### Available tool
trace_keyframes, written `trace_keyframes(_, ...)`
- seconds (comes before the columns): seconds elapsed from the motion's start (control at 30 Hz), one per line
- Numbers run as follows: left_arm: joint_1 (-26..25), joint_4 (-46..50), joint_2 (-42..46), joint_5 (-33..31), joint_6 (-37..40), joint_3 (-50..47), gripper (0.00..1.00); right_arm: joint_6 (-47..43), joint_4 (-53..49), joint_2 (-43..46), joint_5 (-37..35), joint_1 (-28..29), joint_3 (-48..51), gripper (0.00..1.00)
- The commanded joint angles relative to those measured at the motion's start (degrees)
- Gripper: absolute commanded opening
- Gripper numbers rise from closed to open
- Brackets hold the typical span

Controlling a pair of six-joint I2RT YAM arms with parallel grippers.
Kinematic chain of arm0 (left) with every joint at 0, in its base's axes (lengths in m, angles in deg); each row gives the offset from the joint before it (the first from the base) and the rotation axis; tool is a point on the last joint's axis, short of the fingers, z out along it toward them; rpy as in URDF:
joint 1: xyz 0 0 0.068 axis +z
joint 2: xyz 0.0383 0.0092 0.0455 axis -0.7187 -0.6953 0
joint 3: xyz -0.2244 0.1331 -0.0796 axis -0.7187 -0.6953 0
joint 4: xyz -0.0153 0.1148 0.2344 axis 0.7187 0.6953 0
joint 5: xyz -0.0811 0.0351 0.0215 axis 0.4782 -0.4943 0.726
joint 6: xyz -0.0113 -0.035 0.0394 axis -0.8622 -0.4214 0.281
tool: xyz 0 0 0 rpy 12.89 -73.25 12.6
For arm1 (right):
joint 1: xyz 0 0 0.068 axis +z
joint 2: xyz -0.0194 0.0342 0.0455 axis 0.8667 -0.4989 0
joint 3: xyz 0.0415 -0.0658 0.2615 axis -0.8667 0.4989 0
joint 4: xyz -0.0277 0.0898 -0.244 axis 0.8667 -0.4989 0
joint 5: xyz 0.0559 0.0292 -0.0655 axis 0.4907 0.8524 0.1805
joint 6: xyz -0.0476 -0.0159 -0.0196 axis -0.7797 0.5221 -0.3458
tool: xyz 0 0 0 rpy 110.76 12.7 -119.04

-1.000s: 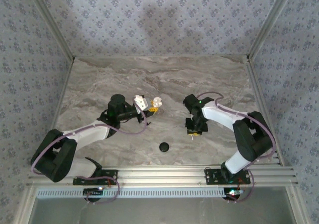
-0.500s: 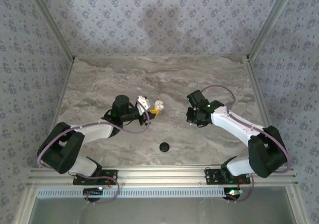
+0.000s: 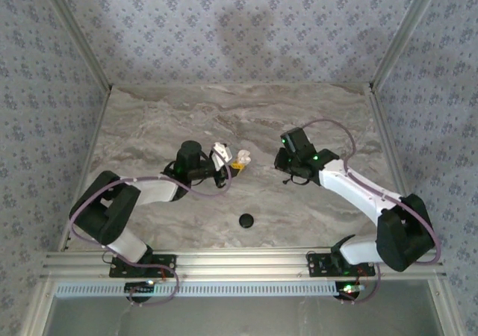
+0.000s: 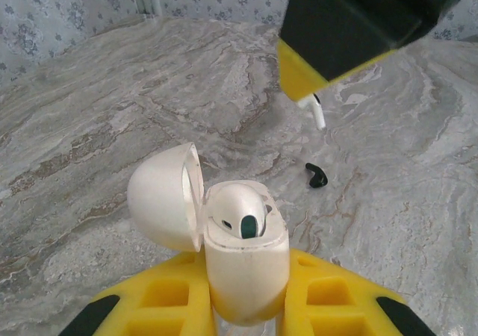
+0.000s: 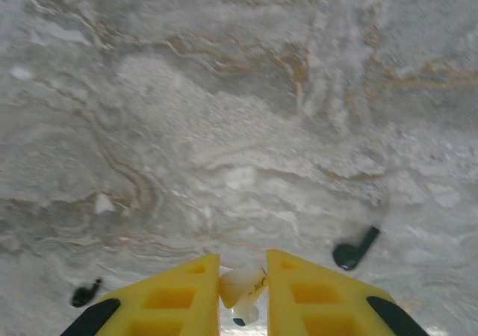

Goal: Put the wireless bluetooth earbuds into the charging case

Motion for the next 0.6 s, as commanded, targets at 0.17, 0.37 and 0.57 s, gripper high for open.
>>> trace_keyframes(0.17,-0.6,-4.0,-1.7,0.2,-0.8,2.4,0.07,2.0,6.0,-1.3,1.3,1.8,-6.2,0.22)
trace_keyframes(0.37,-0.6,-5.5,-1.8,0.2,-1.8,2.3,0.07,2.8,9.2,-4.8,1.2,4.1,-9.0,0.22)
trace_keyframes(0.57,-0.6,-6.8,-1.8,-0.2,-2.6,2.2,0.07,4.0,11.9,-6.3,1.6,5.5,-9.4,0.22)
